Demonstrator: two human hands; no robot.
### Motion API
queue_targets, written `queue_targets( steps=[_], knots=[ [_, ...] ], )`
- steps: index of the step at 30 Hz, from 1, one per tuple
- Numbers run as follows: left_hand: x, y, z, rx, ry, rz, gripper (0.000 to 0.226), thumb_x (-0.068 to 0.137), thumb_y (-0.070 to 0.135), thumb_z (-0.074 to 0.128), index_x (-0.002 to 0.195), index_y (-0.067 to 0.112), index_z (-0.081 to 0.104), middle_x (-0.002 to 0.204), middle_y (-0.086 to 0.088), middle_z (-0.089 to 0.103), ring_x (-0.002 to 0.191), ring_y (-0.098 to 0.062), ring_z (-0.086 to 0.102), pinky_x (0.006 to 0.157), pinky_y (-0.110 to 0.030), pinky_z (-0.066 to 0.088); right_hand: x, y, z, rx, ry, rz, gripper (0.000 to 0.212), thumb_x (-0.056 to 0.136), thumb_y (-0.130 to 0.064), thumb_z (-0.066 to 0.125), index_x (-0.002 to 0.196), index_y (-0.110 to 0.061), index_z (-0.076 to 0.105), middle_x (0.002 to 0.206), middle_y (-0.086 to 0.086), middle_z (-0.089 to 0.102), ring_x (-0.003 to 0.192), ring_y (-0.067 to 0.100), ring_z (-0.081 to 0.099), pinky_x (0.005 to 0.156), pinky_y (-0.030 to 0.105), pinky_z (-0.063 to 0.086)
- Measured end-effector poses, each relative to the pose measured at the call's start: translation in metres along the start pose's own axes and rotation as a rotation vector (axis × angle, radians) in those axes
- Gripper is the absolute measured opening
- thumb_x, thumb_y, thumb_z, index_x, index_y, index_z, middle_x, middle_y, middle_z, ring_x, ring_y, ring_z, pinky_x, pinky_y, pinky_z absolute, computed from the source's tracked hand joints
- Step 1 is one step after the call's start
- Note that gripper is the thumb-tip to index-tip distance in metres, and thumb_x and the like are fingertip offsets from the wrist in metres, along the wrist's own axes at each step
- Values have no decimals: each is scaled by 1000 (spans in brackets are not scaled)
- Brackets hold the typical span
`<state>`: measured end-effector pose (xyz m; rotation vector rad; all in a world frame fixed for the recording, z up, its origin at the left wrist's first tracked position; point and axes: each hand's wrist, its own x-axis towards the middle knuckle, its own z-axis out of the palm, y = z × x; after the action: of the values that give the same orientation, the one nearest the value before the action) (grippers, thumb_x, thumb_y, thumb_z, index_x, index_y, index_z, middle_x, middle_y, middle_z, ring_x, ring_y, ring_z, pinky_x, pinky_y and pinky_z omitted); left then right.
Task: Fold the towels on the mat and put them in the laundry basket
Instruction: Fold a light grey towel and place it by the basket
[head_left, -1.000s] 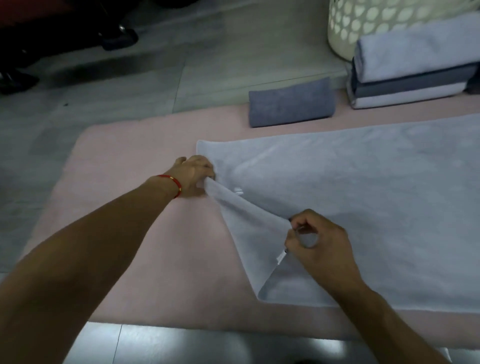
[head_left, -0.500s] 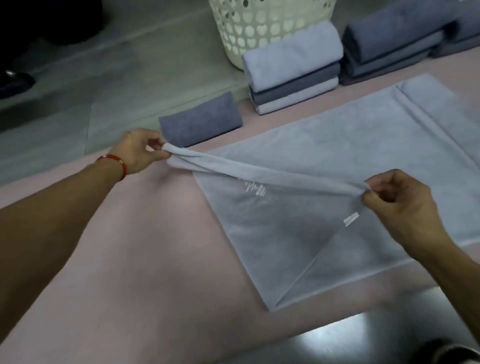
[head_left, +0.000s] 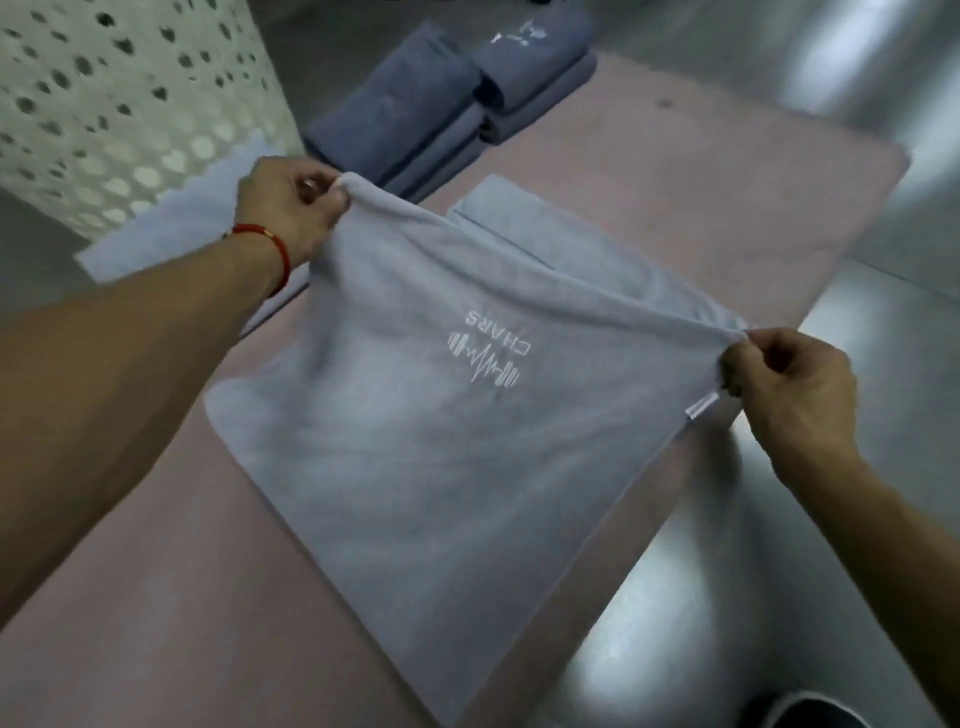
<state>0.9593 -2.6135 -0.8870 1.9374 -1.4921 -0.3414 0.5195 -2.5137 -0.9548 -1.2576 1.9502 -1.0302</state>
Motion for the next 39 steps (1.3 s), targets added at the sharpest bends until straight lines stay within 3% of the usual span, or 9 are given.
queue_targets(
  steps=[4,7,12,15,17,22,28,34,39],
  knots=[
    [57,47,73,122,12,48,20,91,26,67,105,15,76,101,-8,74,90,-19,66,84,-28,53,36,18,-4,-38,98,48,15,90,-19,57,92,-17,71,83,1,70,72,16,61,62,21,42],
    [85,70,119,230,0,24,16,91,27,64,97,18,75,101,-14,74,99,-33,67,85,-42,56,56,33,4,-63,137,34,13,91,-22,56,88,-16,67,82,-2,65,75,17,58,68,27,38],
    [111,83,175,398,25,-28,17,95,21,58,94,13,73,107,-23,69,106,-45,61,89,-47,51,67,59,32,-117,218,-3,12,96,-19,56,96,-13,67,100,6,58,85,14,50,76,24,33],
    [127,72,197,365,3,-60,20,93,16,60,106,14,75,116,-21,69,113,-41,61,99,-42,49,67,66,39,-110,286,-61,6,97,-14,56,102,-12,60,98,2,53,87,17,49,76,24,32],
    [131,61,209,312,-48,-60,21,91,13,62,106,11,76,111,-18,72,109,-34,64,96,-33,48,67,67,38,-103,291,-91,5,97,-11,56,101,-12,57,96,0,51,84,17,48,73,21,30],
    [136,47,221,262,-87,-77,15,89,17,65,96,9,76,99,-16,74,101,-31,67,88,-27,46,68,64,36,-31,291,-52,4,99,-13,56,101,-17,55,93,2,58,80,14,51,72,19,32],
    [147,53,226,294,-85,-37,19,89,15,64,103,14,76,105,-16,73,107,-34,65,96,-37,52,69,64,37,-141,252,-73,8,96,-19,61,98,-23,54,94,-6,52,87,19,55,72,34,41],
    [152,48,225,489,-313,252,31,95,14,56,123,21,67,123,-18,63,110,-41,60,97,-47,50,71,68,40,-225,218,-71,31,96,-41,61,124,-26,63,108,-6,52,99,17,55,77,32,44],
    [142,62,206,515,-297,267,17,88,11,61,106,10,62,109,-20,67,102,-41,61,86,-44,50,71,70,39,-211,222,-107,14,95,-36,64,105,-26,64,107,-8,50,95,13,54,73,30,41]
  ],
)
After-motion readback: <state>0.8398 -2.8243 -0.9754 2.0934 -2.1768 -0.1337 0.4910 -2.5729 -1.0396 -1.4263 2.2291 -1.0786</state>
